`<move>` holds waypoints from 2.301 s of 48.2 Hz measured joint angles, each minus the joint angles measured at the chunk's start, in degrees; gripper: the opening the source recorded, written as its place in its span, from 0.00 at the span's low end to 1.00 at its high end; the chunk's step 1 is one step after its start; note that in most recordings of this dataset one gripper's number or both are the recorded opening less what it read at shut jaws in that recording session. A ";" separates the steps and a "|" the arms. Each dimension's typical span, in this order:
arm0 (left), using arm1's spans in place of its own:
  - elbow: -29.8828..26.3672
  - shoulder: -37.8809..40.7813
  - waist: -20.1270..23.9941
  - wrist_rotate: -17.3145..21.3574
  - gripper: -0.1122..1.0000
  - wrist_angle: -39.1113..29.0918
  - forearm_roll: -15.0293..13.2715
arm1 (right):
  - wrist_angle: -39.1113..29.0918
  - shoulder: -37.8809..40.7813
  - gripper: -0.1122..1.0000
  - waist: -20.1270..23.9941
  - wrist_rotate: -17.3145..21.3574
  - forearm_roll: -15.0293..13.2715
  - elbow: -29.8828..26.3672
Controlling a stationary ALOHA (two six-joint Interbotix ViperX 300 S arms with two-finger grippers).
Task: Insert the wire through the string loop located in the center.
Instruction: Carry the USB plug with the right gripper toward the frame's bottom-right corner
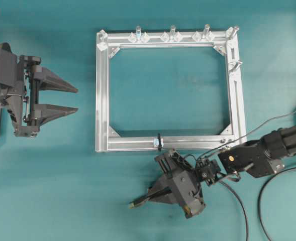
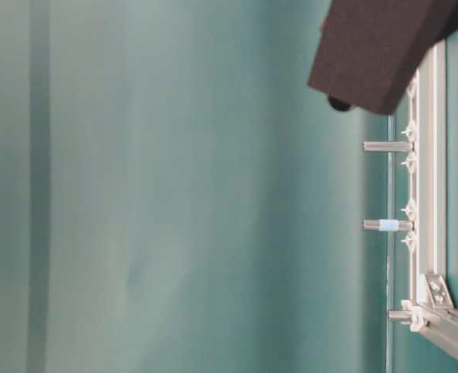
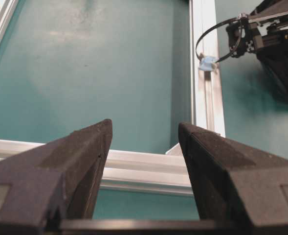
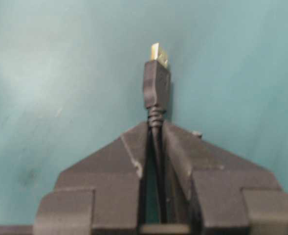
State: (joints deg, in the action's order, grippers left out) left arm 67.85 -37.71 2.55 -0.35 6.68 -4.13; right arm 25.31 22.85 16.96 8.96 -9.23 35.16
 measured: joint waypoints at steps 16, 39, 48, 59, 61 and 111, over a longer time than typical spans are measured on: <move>0.00 0.00 -0.09 0.00 0.63 0.00 0.09 | -0.44 -0.09 0.19 0.00 0.09 0.00 -0.18; 0.00 0.00 -0.09 0.00 0.63 -0.09 0.09 | -1.67 -5.45 0.19 -0.53 0.00 0.18 2.11; 0.00 0.00 -0.09 0.00 0.63 0.00 0.09 | -3.52 -10.46 0.19 -0.70 0.09 0.18 3.52; 0.00 -0.09 -0.09 0.00 0.63 0.00 0.09 | -6.94 -16.08 0.19 -0.70 -0.18 0.18 5.19; 0.00 -0.09 -0.09 0.00 0.63 0.00 0.09 | -7.38 -16.87 0.19 -0.70 -0.18 0.18 5.45; -0.09 -0.18 -0.26 0.00 0.63 0.00 0.09 | -18.98 -25.40 0.19 -0.62 0.18 0.26 12.57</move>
State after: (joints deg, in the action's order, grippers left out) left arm 67.76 -37.88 2.29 -0.35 6.68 -4.04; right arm 6.33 -2.55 16.35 9.14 -8.96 47.72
